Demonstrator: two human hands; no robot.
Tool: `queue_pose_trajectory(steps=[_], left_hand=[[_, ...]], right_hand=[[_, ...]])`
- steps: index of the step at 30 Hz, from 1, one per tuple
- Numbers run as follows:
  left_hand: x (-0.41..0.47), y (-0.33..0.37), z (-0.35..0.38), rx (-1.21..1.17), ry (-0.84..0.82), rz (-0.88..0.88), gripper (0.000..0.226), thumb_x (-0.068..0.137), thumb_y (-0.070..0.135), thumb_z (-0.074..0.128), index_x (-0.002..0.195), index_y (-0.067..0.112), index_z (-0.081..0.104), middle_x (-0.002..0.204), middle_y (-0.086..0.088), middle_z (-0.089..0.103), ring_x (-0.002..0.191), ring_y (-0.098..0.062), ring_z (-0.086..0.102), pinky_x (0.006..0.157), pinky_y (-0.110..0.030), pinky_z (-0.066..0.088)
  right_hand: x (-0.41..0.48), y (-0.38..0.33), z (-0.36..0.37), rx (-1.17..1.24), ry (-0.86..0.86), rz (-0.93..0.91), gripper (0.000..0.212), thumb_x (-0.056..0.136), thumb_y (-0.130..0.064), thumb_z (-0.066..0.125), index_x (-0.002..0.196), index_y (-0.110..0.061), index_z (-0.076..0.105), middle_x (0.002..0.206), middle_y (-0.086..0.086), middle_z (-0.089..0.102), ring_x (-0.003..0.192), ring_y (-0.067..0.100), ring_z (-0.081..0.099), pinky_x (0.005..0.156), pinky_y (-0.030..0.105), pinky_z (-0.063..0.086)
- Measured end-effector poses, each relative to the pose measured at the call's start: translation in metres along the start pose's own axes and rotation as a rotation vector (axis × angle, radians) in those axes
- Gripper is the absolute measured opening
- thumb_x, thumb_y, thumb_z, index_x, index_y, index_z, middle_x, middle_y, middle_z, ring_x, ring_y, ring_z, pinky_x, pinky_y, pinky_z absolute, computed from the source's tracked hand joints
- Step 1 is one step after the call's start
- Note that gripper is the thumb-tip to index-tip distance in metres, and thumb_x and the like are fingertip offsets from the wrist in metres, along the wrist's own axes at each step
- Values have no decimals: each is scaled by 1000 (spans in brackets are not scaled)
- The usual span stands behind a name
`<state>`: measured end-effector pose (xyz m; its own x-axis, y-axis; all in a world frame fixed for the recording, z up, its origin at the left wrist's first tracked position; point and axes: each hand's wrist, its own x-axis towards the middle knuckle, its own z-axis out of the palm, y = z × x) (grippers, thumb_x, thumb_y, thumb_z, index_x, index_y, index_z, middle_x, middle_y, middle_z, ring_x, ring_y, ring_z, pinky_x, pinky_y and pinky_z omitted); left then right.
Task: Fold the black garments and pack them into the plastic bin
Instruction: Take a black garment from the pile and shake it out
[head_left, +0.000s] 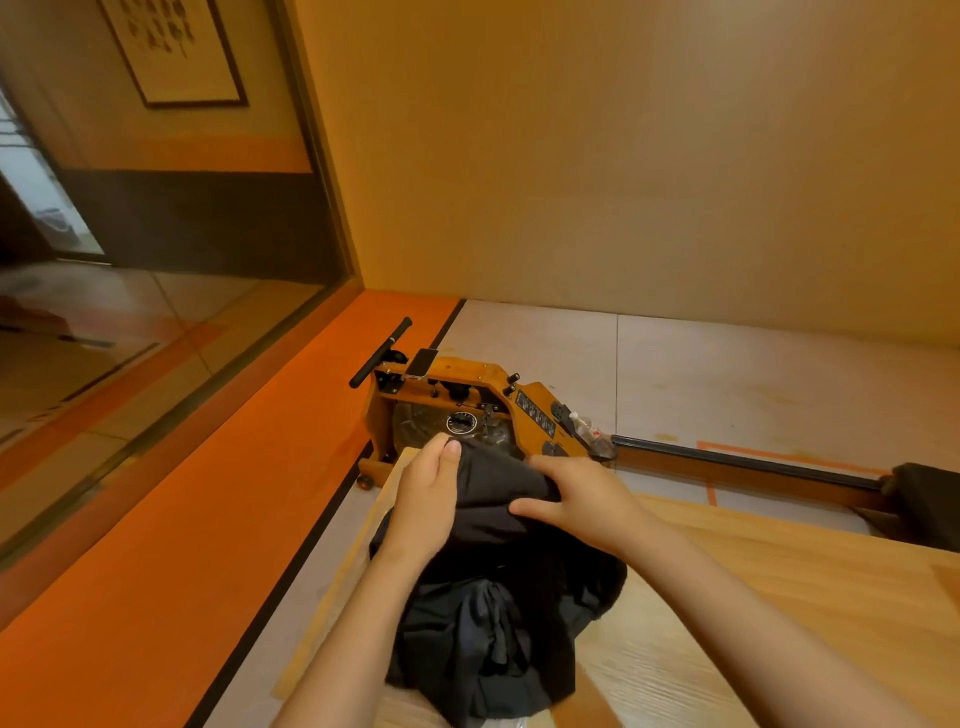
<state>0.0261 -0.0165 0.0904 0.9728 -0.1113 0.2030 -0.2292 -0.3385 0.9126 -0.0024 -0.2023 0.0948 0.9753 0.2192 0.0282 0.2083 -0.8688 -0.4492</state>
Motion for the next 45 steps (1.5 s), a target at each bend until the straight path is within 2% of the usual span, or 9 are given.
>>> queue_pose_trajectory(steps=[6, 10, 14, 17, 21, 24, 32, 40, 45], left_hand=[[-15, -72, -21, 123, -122, -263, 26, 95, 46, 52, 102, 24, 62, 96, 14, 62, 96, -6, 58, 75, -18, 44], [-31, -125, -26, 258, -195, -374, 90, 65, 85, 55, 121, 15, 62, 119, 2, 65, 111, -16, 60, 97, -41, 50], [-20, -110, -27, 170, -75, -271, 39, 97, 37, 51, 130, 15, 56, 122, 11, 59, 118, -15, 53, 98, -31, 44], [4, -78, -31, 151, -44, -155, 21, 101, 34, 44, 92, 18, 55, 84, 8, 56, 86, -22, 57, 68, -30, 41], [46, -18, -33, 131, -8, 12, 25, 101, 29, 43, 83, 14, 51, 82, -4, 55, 76, -24, 54, 67, -40, 43], [76, 35, -26, 83, 35, 150, 23, 102, 27, 42, 82, 24, 50, 82, -1, 55, 75, -13, 54, 67, -29, 42], [134, 154, 43, 15, -11, 410, 28, 104, 26, 38, 79, 17, 44, 77, 0, 46, 64, -7, 42, 58, -20, 32], [162, 247, 133, -75, -52, 451, 30, 104, 29, 37, 75, 24, 41, 76, 7, 45, 65, -5, 42, 62, -23, 33], [149, 236, 175, -47, -106, 388, 27, 103, 33, 38, 82, 22, 49, 85, 0, 55, 75, -12, 51, 69, -28, 40]], right_hand=[[-22, 72, 70, 43, -154, 331, 19, 91, -34, 59, 81, -21, 50, 80, -2, 56, 80, 19, 56, 65, 32, 42], [-35, 83, 87, 263, -112, 411, 23, 96, -31, 53, 77, -22, 43, 76, -2, 52, 71, 15, 51, 62, 30, 35], [-26, 72, 67, 466, 74, 410, 30, 95, -36, 54, 76, -14, 47, 73, 8, 49, 65, 15, 47, 62, 32, 34], [-16, 64, 32, 528, 167, 372, 32, 92, -37, 58, 73, -11, 52, 70, 9, 52, 63, 14, 49, 62, 30, 37], [-5, 62, -38, 447, 265, 267, 33, 92, -35, 60, 71, -11, 51, 67, 9, 52, 61, 17, 51, 60, 31, 37], [0, 66, -97, 378, 411, 187, 39, 90, -32, 63, 69, -2, 49, 67, 19, 53, 62, 22, 52, 59, 33, 35], [-27, 98, -235, 225, 811, 108, 40, 90, -26, 65, 65, -11, 37, 59, 4, 34, 57, 12, 34, 56, 33, 22], [-72, 160, -320, 63, 971, 188, 34, 89, -36, 64, 70, -12, 49, 64, 3, 51, 63, 22, 50, 57, 34, 32], [-103, 194, -308, 48, 905, 243, 37, 90, -39, 62, 71, -9, 50, 65, 8, 53, 63, 26, 52, 56, 35, 32]])
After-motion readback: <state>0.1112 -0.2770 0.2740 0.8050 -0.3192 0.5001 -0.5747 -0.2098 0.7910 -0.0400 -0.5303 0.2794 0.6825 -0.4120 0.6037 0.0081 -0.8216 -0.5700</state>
